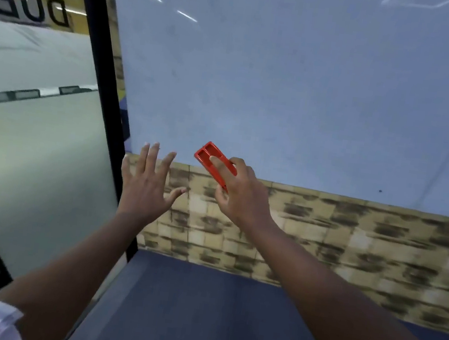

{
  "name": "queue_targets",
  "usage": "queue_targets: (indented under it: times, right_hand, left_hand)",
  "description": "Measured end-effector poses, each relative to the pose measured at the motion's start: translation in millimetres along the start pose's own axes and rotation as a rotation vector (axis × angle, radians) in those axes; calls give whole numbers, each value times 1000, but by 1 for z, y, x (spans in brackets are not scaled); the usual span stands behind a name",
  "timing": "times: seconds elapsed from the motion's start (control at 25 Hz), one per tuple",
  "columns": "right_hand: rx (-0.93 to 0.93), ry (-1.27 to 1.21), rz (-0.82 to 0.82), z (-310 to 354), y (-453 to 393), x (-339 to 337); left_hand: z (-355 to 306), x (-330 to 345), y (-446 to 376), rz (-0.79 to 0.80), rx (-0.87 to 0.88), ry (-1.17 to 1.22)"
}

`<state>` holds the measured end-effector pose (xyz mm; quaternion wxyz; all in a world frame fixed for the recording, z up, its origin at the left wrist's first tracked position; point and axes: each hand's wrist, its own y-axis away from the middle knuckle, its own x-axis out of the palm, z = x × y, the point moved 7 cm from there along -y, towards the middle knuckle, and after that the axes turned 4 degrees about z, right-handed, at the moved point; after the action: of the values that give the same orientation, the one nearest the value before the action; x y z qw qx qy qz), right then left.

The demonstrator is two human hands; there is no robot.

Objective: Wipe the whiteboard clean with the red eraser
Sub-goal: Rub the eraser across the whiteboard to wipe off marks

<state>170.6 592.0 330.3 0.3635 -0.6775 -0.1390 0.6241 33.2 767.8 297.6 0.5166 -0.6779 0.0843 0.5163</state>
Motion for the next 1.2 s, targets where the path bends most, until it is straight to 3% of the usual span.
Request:
queue_targets:
  times: [0.48,0.76,1.2]
  right_hand:
    - [-241,-35,-267,-68,-302,95]
    - [-316,-98,-339,-36,-461,157]
    - [-427,-118,-444,32,-686,284]
  left_hand:
    - [108,41,-258,-264,-122,-196]
    - [202,43,-369,-343,-162,-301]
    - [407,130,-528,-398,-234,-335]
